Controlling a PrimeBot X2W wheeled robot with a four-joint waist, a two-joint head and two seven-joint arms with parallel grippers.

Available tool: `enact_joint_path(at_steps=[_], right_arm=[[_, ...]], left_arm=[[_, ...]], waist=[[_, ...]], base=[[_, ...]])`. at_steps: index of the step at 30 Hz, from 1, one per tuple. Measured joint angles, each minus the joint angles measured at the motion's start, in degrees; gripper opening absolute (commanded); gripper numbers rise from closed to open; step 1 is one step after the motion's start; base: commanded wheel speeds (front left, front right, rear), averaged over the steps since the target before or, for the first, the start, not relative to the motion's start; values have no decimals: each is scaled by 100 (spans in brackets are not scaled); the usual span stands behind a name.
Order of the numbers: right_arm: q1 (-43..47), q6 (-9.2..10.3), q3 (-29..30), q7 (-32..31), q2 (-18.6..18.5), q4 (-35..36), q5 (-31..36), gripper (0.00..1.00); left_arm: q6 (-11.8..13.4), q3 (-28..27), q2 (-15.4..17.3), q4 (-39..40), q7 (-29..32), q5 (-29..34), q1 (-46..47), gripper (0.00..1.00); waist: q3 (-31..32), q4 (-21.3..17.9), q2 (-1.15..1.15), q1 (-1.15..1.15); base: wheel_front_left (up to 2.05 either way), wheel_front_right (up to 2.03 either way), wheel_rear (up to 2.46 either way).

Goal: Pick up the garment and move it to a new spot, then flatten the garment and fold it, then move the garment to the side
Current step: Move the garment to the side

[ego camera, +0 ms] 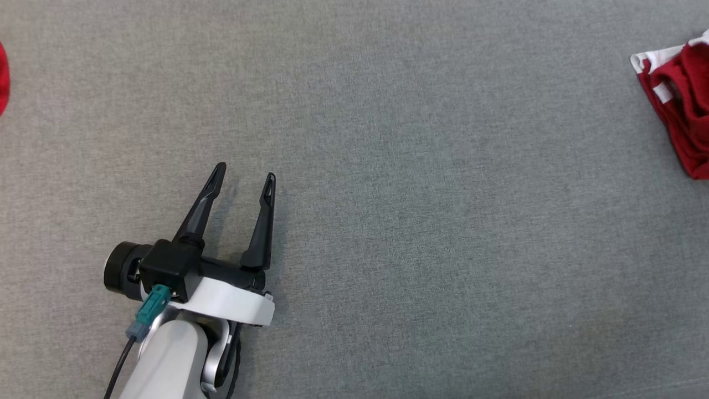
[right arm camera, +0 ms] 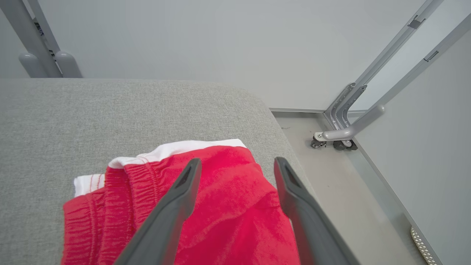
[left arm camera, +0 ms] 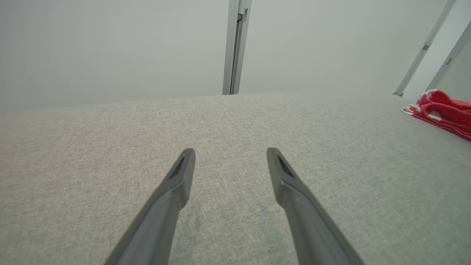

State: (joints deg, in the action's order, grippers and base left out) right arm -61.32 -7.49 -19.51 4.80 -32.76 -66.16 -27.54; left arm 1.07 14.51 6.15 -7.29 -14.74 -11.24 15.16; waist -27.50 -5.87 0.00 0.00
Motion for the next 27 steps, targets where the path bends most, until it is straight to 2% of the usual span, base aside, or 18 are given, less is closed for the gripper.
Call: enact_joint_path(at_steps=[9,17,23,27], right_arm=[[386,0,-320,371,159,550,-342,100],[1004,0,-367,873,602,856,-442,100],[1478,0,-63,994,1146,1141,-131,100],[1955,0,450,1014,1534,1730,274,100]], left_arm=[[8,-91,-26,-505,-18,-124,59,100],[5,-235,-159,-1016,-25,-297,-90,100],[27,-345,-227,-1101,-25,-344,-376,100],[78,-436,-258,-1096,-25,-344,-565,100]], waist=[[575,94,0,0],[1310,222,0,0],[1735,333,0,0],[1922,377,0,0]], base=[[0,0,0],[0,0,0],[0,0,0],[0,0,0]])
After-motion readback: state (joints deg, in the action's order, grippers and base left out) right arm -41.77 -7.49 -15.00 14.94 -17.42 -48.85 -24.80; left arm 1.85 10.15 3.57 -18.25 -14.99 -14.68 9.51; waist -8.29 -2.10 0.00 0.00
